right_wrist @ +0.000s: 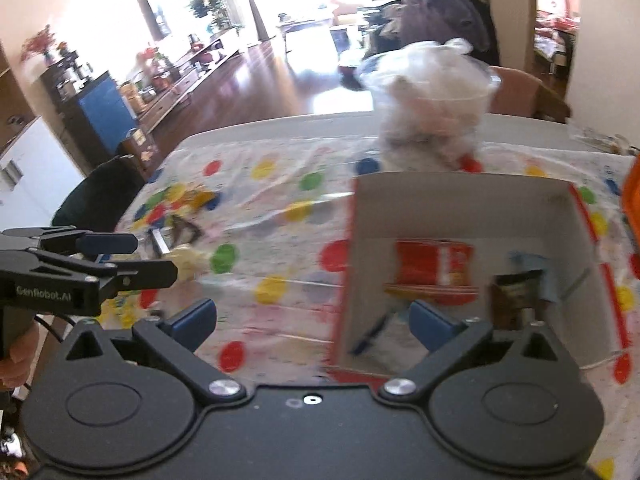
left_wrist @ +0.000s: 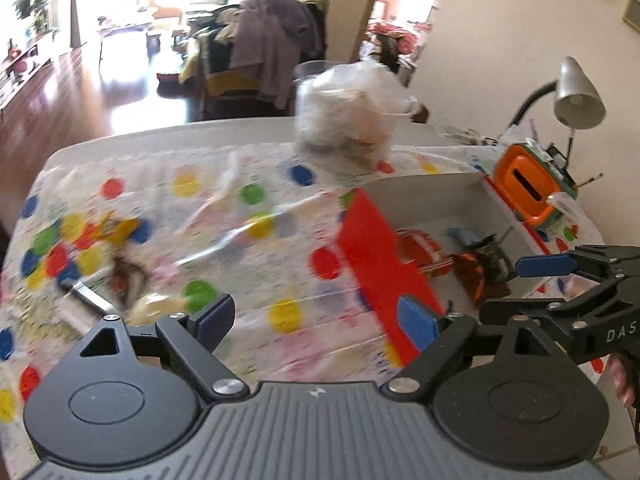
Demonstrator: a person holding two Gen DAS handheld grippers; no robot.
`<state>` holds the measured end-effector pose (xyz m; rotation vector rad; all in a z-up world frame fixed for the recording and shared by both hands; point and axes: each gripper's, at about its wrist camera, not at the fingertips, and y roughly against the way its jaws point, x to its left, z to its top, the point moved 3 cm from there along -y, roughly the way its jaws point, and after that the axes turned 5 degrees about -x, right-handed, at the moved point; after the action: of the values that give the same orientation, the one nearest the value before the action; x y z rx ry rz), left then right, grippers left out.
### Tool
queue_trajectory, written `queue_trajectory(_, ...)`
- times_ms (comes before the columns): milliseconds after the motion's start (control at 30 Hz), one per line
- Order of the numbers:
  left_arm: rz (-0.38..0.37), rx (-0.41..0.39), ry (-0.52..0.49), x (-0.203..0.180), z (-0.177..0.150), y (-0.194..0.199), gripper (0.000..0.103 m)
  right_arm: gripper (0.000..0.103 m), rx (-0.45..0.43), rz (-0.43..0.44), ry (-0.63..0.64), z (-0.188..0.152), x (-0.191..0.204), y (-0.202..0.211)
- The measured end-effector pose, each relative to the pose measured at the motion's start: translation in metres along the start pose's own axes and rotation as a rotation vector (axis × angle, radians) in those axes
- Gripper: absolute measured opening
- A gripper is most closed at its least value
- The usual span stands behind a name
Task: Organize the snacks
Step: 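Withdraw both tools from the box back toward the snacks, then grasp the yellow Minion jelly with the left tool while the right tool grasps the cream bag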
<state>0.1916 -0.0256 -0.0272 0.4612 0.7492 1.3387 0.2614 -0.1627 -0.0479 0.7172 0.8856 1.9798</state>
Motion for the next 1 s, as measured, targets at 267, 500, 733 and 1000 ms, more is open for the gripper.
queue_trajectory(267, 0.063, 0.033, 0.099, 0.087, -0.028, 0.029, 0.096, 0.103, 0.035, 0.040, 0.096, -0.005, 0.072, -0.032)
queue_trajectory(500, 0.120, 0.045, 0.175, 0.148, -0.049, 0.040, 0.096, 0.103, 0.082, 0.081, 0.120, -0.007, 0.116, -0.068)
queue_trajectory(733, 0.173, 0.119, 0.229, 0.190, -0.076, 0.024, 0.096, 0.103, 0.130, 0.077, 0.060, 0.000, 0.143, -0.113)
queue_trajectory(1000, 0.328, 0.166, 0.398, 0.228, -0.094, 0.001, 0.096, 0.102, 0.187, 0.016, 0.006, 0.009, 0.161, -0.171)
